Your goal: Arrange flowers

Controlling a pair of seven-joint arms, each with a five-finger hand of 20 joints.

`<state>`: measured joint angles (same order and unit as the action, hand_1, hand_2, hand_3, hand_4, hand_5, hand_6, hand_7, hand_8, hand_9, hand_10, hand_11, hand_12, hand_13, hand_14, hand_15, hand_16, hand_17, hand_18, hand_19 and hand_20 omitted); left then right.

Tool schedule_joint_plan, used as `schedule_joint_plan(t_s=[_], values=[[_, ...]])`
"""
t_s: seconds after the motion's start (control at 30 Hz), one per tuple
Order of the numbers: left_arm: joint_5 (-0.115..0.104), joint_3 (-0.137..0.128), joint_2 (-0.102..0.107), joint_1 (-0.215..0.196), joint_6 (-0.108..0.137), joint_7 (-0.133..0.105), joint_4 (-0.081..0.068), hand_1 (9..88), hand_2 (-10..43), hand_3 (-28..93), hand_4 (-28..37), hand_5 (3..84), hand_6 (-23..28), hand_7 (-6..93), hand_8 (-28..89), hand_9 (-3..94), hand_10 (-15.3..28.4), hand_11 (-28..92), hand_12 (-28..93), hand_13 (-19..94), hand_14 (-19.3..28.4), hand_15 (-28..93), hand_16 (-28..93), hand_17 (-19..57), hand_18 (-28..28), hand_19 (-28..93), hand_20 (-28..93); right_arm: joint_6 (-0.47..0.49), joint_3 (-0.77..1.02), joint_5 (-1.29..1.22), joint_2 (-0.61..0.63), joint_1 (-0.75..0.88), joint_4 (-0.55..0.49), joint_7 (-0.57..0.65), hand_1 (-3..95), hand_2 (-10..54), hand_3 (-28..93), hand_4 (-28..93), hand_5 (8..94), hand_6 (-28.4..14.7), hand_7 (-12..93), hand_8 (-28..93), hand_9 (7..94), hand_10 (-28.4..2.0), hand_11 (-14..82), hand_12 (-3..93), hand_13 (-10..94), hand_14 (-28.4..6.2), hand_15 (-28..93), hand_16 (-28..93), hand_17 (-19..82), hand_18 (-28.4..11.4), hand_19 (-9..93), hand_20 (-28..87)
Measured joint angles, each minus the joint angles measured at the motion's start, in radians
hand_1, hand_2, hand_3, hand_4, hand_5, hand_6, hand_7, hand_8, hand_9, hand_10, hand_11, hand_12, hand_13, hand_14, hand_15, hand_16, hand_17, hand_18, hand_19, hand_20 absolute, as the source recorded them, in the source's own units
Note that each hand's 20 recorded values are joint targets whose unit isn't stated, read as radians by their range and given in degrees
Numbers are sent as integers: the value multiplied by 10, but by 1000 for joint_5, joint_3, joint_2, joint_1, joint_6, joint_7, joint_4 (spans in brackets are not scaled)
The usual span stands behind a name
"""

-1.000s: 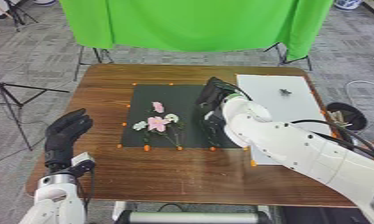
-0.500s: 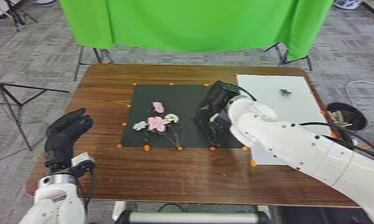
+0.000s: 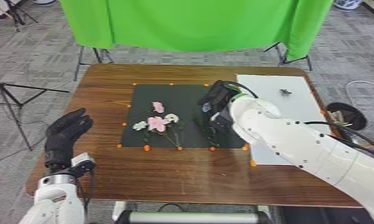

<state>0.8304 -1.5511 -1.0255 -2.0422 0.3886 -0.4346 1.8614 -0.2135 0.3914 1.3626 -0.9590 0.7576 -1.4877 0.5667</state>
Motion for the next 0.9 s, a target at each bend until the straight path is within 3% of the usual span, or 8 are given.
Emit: schedule_joint_plan(t_s=[0.33, 0.53, 0.9], values=[[1, -10, 0, -5, -3, 10, 5, 472, -37, 693, -77, 537, 8, 234, -39, 508, 131, 280, 118, 444, 155, 299, -27, 208, 148, 280, 271, -11, 14, -35, 7, 0, -5, -9, 266, 38, 607, -129, 599, -43, 117, -80, 726, -168, 99, 119, 937, -39, 541, 262, 649, -141, 932, 454], [4, -25, 0, -17, -5, 20, 18, 471, -37, 694, -77, 538, 7, 231, -40, 508, 130, 281, 118, 444, 153, 298, -29, 208, 147, 280, 269, -47, 0, -2, 13, 0, -1, -7, 257, 54, 588, -130, 586, -48, 106, -72, 716, -174, 93, 117, 937, -43, 531, 267, 644, -145, 932, 447], [14, -50, -8, -32, -18, 34, 38, 471, -37, 694, -80, 537, 6, 238, -37, 508, 131, 282, 117, 443, 153, 298, -29, 207, 147, 279, 266, -3, 0, -41, 16, 0, -3, -2, 259, 62, 583, -123, 585, -49, 102, -70, 733, -174, 95, 116, 937, -46, 527, 266, 644, -146, 932, 438]])
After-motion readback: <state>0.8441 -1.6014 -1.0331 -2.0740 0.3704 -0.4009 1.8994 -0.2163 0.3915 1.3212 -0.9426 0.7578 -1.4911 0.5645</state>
